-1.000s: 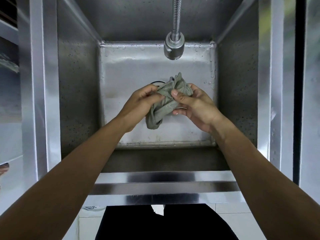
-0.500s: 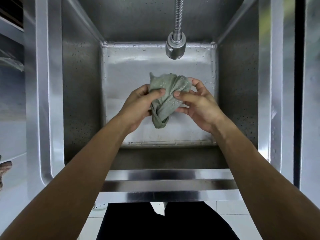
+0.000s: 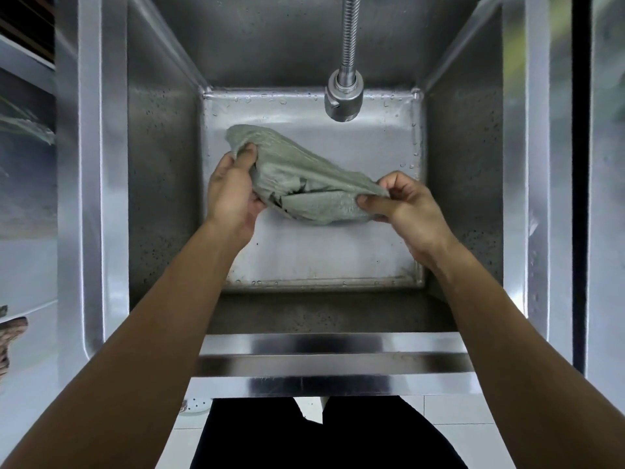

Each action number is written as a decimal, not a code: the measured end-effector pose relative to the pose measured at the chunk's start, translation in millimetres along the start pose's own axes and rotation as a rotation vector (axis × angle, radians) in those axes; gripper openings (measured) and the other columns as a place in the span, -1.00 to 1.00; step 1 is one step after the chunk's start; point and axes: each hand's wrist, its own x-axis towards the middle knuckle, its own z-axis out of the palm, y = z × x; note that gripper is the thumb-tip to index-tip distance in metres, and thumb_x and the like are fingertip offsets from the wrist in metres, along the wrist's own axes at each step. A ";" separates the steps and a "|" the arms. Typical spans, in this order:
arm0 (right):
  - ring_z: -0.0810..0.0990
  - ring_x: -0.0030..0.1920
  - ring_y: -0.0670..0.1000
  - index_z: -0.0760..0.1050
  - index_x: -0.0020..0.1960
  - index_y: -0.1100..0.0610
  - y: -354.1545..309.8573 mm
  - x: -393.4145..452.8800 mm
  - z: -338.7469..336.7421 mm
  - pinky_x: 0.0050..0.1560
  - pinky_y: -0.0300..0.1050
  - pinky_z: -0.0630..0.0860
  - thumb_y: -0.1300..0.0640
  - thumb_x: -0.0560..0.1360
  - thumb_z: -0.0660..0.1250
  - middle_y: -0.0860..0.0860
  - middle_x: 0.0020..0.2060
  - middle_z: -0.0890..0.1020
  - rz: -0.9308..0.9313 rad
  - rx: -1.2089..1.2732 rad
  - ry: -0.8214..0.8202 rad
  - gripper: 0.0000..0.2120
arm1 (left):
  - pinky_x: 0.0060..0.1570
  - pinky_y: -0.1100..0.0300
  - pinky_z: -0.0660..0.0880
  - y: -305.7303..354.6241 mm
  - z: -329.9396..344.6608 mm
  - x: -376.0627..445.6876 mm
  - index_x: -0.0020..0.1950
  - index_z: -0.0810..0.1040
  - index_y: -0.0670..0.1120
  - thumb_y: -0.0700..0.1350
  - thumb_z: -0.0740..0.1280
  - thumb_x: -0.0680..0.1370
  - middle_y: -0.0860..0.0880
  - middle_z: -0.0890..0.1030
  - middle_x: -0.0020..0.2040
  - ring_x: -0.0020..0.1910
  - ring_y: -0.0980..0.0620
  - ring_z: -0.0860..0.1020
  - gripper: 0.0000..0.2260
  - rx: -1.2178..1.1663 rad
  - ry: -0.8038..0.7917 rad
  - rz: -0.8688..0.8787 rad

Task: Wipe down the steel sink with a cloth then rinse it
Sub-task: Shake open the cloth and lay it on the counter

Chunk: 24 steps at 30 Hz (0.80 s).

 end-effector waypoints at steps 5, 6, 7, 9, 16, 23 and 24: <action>0.48 0.15 -0.11 0.52 -0.30 0.05 -1.7 -8.3 -3.5 0.16 -0.27 0.38 0.01 0.54 0.48 -0.04 0.06 0.55 -0.155 -0.463 0.110 -0.71 | -0.01 0.02 0.66 8.8 0.7 -5.9 0.07 0.62 -0.05 -0.08 0.35 0.68 0.01 0.74 -0.05 -0.05 0.03 0.70 -0.92 0.348 -0.042 0.278; 0.39 0.32 -0.10 0.56 -0.27 0.04 -7.9 -12.3 -5.2 0.23 -0.36 0.30 0.01 0.56 0.45 -0.05 0.24 0.51 -0.270 -0.652 0.148 -0.75 | 0.03 0.01 0.66 13.9 -1.9 -5.5 0.08 0.62 -0.06 -0.10 0.35 0.67 0.02 0.73 -0.06 -0.05 0.04 0.69 -0.92 0.412 -0.055 0.349; 0.34 0.42 -0.07 0.59 -0.23 0.04 -15.2 -16.6 -7.5 0.29 -0.36 0.27 0.02 0.58 0.43 -0.05 0.34 0.47 -0.395 -0.753 0.173 -0.77 | 0.06 -0.03 0.67 20.5 -4.7 -6.7 0.09 0.62 -0.05 -0.12 0.34 0.68 0.03 0.73 -0.05 -0.03 0.03 0.70 -0.93 0.433 -0.075 0.390; 0.51 0.31 -0.02 0.58 -0.23 0.07 -26.5 -21.8 -13.4 0.23 -0.18 0.43 0.10 0.59 0.41 -0.03 0.22 0.58 -0.558 -0.697 0.224 -0.78 | 0.03 -0.07 0.68 34.8 -9.0 -12.5 0.12 0.62 -0.04 -0.11 0.33 0.69 0.03 0.74 0.01 0.05 -0.02 0.71 -0.91 0.403 -0.118 0.415; 0.46 -0.34 -0.02 0.44 -0.27 -0.04 -70.7 -48.4 -17.4 -0.37 -0.07 0.42 0.10 0.55 0.49 -0.08 -0.37 0.49 -0.357 0.032 0.207 -0.70 | 0.14 0.06 0.63 74.5 1.5 -50.2 0.12 0.66 -0.02 -0.05 0.36 0.67 0.05 0.74 0.04 0.07 0.04 0.68 -0.89 0.434 -0.247 0.523; 0.71 -0.11 -0.08 0.57 0.14 0.14 -102.6 -77.8 -68.9 -0.11 -0.25 0.63 0.25 0.39 0.44 -0.04 -0.14 0.73 -0.133 0.150 -0.047 -0.67 | 0.01 0.20 0.64 109.8 6.0 -68.3 0.06 0.67 0.02 -0.03 0.44 0.58 0.07 0.75 -0.06 -0.06 0.11 0.70 -0.91 0.509 -0.337 0.343; 0.71 -0.09 -0.08 0.59 0.15 0.14 -102.4 -84.9 -71.7 -0.08 -0.26 0.63 0.25 0.37 0.45 -0.03 -0.13 0.74 -0.125 0.155 -0.018 -0.66 | 0.00 0.18 0.64 109.3 9.2 -70.6 0.04 0.67 0.02 -0.03 0.42 0.61 0.06 0.74 -0.08 -0.10 0.10 0.69 -0.94 0.494 -0.360 0.309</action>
